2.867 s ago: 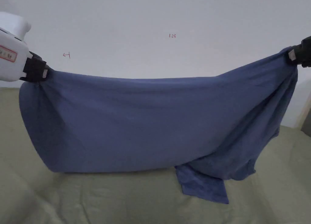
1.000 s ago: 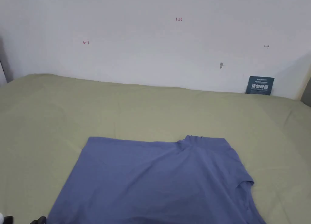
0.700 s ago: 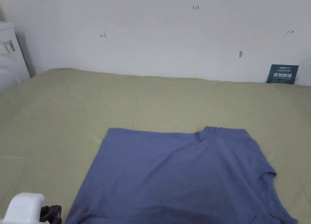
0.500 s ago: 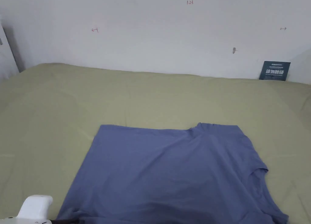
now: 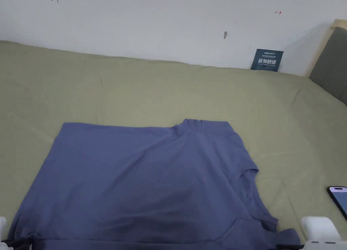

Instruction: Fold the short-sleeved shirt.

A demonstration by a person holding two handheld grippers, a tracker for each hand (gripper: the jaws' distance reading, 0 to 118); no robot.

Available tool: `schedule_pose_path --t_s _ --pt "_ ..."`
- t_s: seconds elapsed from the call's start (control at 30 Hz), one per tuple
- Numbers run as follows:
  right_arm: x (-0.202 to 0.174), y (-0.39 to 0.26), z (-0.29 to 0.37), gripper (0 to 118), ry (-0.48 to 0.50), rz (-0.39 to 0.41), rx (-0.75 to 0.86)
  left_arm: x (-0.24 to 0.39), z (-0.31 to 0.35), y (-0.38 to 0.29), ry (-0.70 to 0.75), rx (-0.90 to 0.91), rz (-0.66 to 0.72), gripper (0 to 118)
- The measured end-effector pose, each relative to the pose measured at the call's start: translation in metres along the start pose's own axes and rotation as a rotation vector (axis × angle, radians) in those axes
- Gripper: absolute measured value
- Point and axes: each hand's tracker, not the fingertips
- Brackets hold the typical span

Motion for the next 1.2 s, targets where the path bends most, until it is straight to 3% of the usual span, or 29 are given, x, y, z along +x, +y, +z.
schedule_pose_path --t_s 0.03,0.07,0.23,0.27,0.3,0.33,0.4,0.43,0.53,0.7,0.9,1.03,1.2 --pt "0.002 0.000 -0.007 88 -0.002 -0.004 -0.022 0.000 0.002 0.000 -0.002 0.000 0.002 13" --pt "0.005 0.001 -0.011 90 -0.010 -0.007 -0.041 -0.003 0.002 -0.001 -0.006 -0.002 0.007 13" --pt "0.022 -0.004 -0.038 85 -0.019 -0.087 -0.135 -0.007 0.003 -0.003 -0.016 -0.001 0.020 13" --pt "0.023 -0.005 -0.040 68 -0.017 -0.095 -0.152 -0.006 0.003 -0.004 -0.015 -0.001 0.021 13" --pt "0.023 -0.007 -0.039 26 -0.019 -0.088 -0.150 -0.005 0.004 -0.004 -0.012 0.000 0.023 13" --pt "0.020 -0.009 -0.033 6 -0.020 -0.074 -0.130 -0.006 0.003 -0.005 -0.010 0.000 0.025 13" --pt "0.008 -0.014 -0.019 6 0.003 -0.064 -0.014 -0.004 0.006 -0.005 -0.009 0.004 0.025 13" --pt "0.002 -0.014 -0.014 6 -0.034 -0.048 0.006 -0.003 0.008 -0.005 -0.002 0.010 0.019 13" --pt "-0.014 -0.009 -0.005 5 -0.109 0.095 0.009 -0.001 0.013 -0.004 0.004 0.025 0.005 13" --pt "-0.021 0.007 0.019 6 -0.092 0.102 0.076 0.000 0.030 0.006 -0.009 0.074 -0.002 13" --pt "-0.014 0.070 0.032 6 -0.077 0.129 0.141 0.001 0.033 0.048 -0.009 0.102 -0.024 13" --pt "-0.007 0.121 0.007 6 -0.042 0.152 0.115 0.000 0.014 0.088 -0.007 0.085 -0.031 13" --pt "0.003 0.165 -0.040 6 -0.004 0.081 0.028 0.005 -0.025 0.127 0.028 0.038 -0.058 13"
